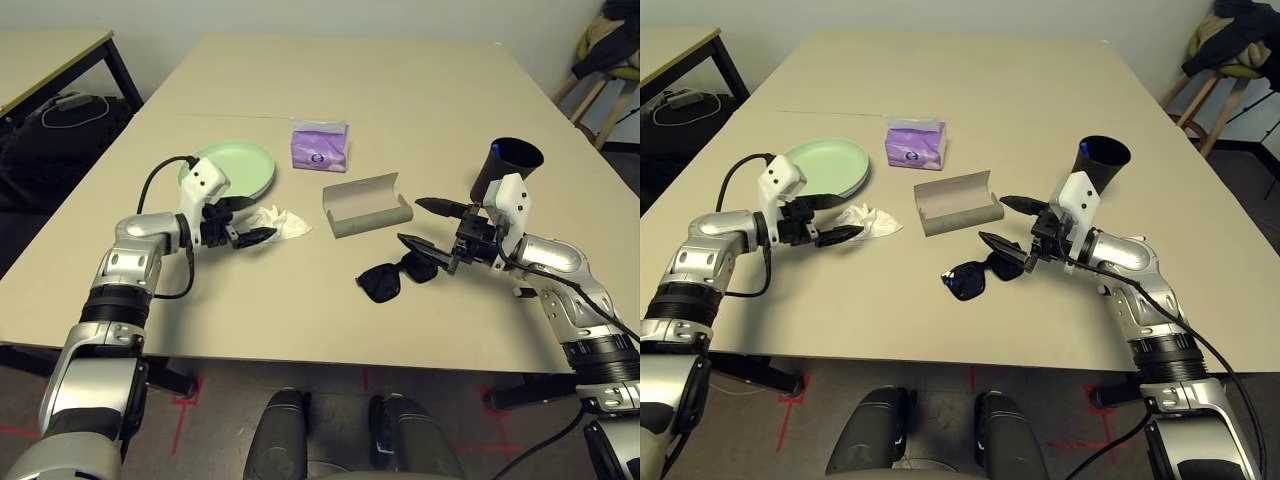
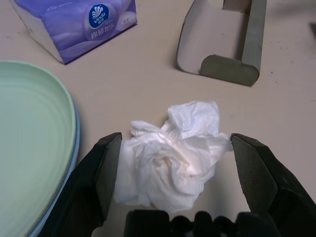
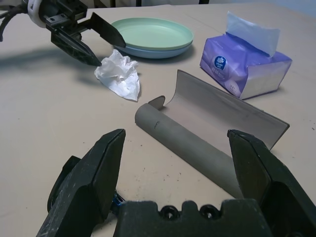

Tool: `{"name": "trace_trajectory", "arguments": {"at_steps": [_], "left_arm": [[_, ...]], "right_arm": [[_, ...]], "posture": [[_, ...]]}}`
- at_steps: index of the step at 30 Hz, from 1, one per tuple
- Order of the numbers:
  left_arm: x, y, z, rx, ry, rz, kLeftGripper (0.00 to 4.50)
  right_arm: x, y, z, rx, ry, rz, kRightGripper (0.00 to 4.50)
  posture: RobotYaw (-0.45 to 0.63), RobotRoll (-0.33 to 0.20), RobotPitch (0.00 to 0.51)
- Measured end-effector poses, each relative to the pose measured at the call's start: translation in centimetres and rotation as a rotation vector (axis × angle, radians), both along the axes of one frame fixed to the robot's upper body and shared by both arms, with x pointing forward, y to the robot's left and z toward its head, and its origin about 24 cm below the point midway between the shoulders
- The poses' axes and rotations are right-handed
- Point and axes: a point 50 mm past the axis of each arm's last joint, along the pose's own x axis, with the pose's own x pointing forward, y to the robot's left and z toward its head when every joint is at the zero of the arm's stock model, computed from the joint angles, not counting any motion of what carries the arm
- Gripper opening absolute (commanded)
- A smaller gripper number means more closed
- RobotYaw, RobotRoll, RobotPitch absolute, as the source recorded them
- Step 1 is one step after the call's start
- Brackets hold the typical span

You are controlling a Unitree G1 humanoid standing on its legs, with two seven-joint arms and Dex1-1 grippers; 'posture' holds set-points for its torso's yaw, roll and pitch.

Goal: Organize and tidy the items on the table.

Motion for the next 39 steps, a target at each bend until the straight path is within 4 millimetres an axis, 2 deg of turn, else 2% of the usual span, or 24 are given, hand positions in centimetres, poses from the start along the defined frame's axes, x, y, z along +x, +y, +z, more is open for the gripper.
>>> {"name": "trace_trajectory", "arguments": {"at_steps": [1, 4, 13, 14, 27, 36, 39], "left_arm": [[0.0, 0.0, -0.1, 0.001, 0.006, 0.001, 4.46], [-0.1, 0.2, -0.8, 0.015, 0.042, 0.004, 3.85], [-0.3, 0.4, -1.0, 0.029, 0.103, 0.005, 0.3], [-0.3, 0.5, -1.0, 0.03, 0.104, 0.006, 0.04], [-0.7, 0.2, 0.0, -0.003, 0.112, -0.007, 0.04], [-0.7, 0.5, 2.5, -0.104, 0.076, 0.031, 0.04], [0.0, 0.9, 3.6, -0.126, 0.033, 0.098, 0.04]], "right_arm": [[0.0, 0.0, 0.0, 0.0, 0.0, -0.001, 4.5], [0.0, 0.0, 0.1, 0.001, 0.002, -0.005, 4.5], [-0.2, 0.4, 0.6, 0.021, -0.016, 0.013, 4.5], [-0.2, 0.4, 0.6, 0.021, -0.016, 0.013, 4.5], [-0.2, 0.4, 0.5, 0.026, -0.017, 0.013, 4.5], [-0.1, 0.3, 0.3, 0.028, -0.007, 0.008, 4.5], [0.0, 0.3, 0.3, 0.03, -0.008, 0.009, 4.5]], "posture": [[0.14, 0.0, 0.082], [0.14, 0.0, 0.082], [0.14, 0.0, 0.081], [0.14, 0.0, 0.081], [0.15, 0.0, 0.074], [0.16, 0.0, 0.072], [0.15, 0.0, 0.071]]}}
